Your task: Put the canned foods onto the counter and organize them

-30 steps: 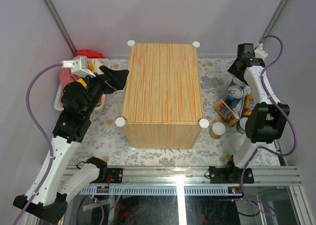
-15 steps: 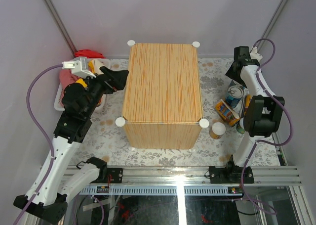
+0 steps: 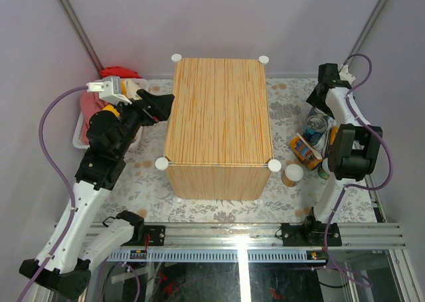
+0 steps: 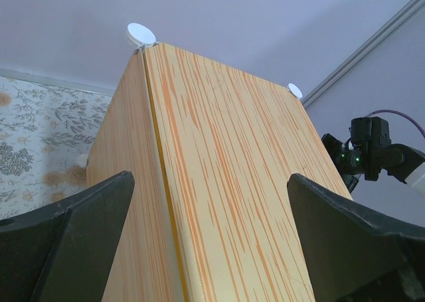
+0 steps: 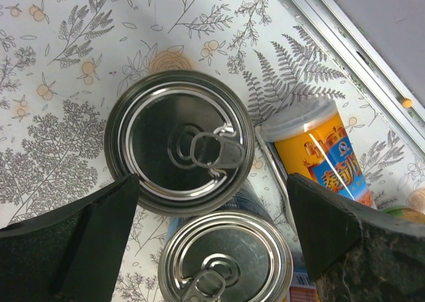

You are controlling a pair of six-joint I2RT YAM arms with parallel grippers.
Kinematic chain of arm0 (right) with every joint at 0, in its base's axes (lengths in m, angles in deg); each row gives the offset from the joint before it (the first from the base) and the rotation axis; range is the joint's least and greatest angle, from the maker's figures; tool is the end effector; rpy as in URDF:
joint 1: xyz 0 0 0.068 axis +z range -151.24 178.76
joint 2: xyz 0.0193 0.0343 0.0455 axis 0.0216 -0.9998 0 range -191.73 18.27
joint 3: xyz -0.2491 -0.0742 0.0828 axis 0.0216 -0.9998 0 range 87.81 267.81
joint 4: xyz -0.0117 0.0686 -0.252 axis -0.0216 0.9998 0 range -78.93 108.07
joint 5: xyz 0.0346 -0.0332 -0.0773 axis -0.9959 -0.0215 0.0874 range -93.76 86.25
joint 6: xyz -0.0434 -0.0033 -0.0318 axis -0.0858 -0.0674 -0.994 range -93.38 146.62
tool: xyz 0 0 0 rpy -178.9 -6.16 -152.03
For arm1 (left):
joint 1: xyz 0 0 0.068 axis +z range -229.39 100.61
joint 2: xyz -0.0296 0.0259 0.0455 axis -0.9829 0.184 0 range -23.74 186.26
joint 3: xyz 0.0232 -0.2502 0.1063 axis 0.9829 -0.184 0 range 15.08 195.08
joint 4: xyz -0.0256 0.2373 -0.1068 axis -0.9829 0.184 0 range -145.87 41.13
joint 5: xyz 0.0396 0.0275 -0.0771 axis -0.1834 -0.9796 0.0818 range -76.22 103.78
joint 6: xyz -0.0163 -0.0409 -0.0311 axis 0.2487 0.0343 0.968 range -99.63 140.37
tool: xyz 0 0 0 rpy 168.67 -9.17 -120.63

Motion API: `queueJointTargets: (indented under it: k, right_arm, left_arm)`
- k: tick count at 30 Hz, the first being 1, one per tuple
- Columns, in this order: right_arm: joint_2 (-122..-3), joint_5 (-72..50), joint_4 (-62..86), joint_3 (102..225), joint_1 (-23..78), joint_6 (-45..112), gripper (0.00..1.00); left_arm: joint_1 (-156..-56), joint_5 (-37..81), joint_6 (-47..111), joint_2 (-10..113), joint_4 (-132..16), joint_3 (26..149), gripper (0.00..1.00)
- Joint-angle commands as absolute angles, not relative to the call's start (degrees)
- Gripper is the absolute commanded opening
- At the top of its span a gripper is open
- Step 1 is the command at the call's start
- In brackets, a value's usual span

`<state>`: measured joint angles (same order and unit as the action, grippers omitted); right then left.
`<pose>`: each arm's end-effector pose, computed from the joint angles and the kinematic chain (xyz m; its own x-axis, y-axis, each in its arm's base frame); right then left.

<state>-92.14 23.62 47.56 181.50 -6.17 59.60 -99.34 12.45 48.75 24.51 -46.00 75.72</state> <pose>0.4242 -0.0531 0.2633 -0.4785 0.5263 -0.7029 0.7284 0.6849 0.0170 0.1696 -0.0607 0.4265 -0.1155 -0.4636 -0.8785 0.3006 0.8267 -0.4757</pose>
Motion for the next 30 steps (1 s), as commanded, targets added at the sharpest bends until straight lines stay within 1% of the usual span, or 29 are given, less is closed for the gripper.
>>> queueJointTargets:
  k: [1, 11, 19, 25, 30]
  right_arm:
    - [-93.0, 21.5, 45.3, 183.5, -6.6, 57.7, 0.99]
    - [-87.5, 18.2, 39.7, 179.8, -6.6, 54.9, 0.99]
    - [-88.5, 13.4, 39.5, 179.9, -6.7, 53.5, 0.99]
    - [-90.5, 13.5, 41.1, 182.2, -6.9, 53.5, 0.99]
    - [-90.5, 14.6, 42.3, 181.5, -7.5, 54.0, 0.99]
  left_arm:
    - [-99.4, 11.3, 47.3, 24.5, -49.6, 75.3, 1.00]
    - [-99.3, 11.6, 48.0, 24.7, -50.4, 75.6, 1.00]
    - [-99.2, 11.2, 48.3, 24.3, -50.0, 75.8, 1.00]
    - [-99.3, 10.7, 48.0, 24.4, -49.5, 75.8, 1.00]
    - [-99.2, 10.6, 48.0, 24.7, -49.3, 76.0, 1.00]
